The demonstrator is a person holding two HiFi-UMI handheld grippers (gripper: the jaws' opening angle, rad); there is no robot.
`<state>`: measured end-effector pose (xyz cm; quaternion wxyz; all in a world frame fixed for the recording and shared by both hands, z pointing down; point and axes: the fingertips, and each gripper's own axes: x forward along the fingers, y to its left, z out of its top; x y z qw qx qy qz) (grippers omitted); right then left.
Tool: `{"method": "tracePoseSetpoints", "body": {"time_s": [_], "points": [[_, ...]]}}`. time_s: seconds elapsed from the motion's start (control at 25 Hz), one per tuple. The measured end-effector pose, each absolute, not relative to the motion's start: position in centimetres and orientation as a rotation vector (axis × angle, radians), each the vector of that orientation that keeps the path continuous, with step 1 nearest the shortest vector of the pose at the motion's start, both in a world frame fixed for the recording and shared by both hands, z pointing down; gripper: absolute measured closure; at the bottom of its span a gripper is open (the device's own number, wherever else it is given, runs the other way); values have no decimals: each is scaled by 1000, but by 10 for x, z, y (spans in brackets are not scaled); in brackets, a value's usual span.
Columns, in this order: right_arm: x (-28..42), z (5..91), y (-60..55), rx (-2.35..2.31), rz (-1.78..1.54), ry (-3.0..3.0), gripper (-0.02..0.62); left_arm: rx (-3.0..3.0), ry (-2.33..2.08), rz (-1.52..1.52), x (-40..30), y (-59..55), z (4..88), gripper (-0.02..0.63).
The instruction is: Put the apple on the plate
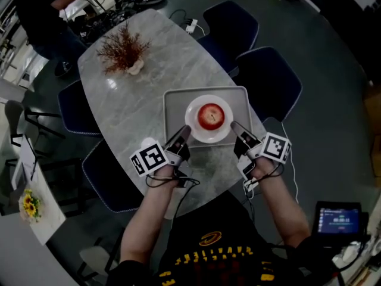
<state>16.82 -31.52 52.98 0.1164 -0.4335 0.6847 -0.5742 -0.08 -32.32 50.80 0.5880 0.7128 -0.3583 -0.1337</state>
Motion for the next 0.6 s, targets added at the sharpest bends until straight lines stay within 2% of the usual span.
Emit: {"method": "tracePoseSetpoints", "body": {"time_s": [0.6], "points": [[159, 588, -326, -1324, -1799, 1951, 568, 1570, -844, -220, -6, -338, 576, 586]]}}
